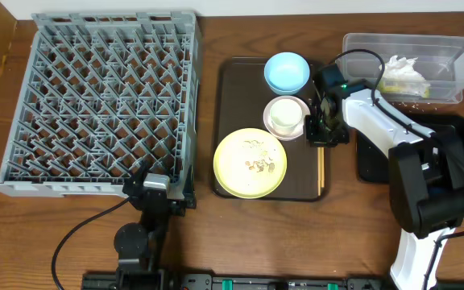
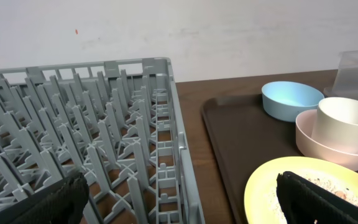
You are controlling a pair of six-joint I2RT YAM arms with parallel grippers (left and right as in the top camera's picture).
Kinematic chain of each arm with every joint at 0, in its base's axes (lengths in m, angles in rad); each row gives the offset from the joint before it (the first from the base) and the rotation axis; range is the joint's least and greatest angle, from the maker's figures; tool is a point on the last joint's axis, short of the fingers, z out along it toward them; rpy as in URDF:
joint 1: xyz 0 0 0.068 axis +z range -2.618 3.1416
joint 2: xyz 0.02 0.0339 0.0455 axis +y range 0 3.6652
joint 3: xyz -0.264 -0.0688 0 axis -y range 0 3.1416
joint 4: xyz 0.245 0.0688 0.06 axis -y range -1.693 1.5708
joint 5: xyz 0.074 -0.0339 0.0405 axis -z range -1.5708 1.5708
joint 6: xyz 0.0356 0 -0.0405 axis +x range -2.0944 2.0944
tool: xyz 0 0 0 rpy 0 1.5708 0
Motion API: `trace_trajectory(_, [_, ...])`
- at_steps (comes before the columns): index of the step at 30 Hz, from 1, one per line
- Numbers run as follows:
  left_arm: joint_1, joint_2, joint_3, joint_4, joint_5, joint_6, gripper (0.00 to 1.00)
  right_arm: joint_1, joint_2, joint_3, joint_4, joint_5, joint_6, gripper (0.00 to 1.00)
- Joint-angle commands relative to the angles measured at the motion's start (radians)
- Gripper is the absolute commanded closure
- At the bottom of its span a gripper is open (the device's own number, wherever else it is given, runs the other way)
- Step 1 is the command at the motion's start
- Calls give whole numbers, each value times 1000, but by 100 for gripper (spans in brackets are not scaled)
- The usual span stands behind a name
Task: Sort waste into correct bins and load items into the dishwasher
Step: 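Grasp one wooden chopstick on the tray with the right gripper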
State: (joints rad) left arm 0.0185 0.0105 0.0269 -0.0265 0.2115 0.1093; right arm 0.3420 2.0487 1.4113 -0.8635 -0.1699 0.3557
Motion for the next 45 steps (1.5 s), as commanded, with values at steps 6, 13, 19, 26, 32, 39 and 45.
trace_trajectory(6, [-3, -6, -22, -25, 24, 10, 2, 2, 3, -5, 8, 68, -24, 83])
trace_trajectory(13, [-3, -6, -22, -26, 24, 10, 2, 2, 2, 68, -52, 22, -32, 83])
trace_trajectory(19, [-3, -6, -22, -25, 24, 10, 2, 2, 2, 162, -148, 23, -44, 79])
trace_trajectory(26, [-3, -6, -22, -25, 24, 10, 2, 3, 3, 140, -133, 42, -50, 76])
trace_trajectory(32, [-3, -6, -22, -25, 24, 10, 2, 8, 6, 80, -55, 61, -42, 76])
trace_trajectory(39, [-3, -6, -22, -25, 24, 10, 2, 14, 6, 37, 6, 61, -41, 75])
trace_trajectory(45, [-3, -6, -22, -25, 24, 10, 2, 35, 6, -9, 70, 61, -38, 75])
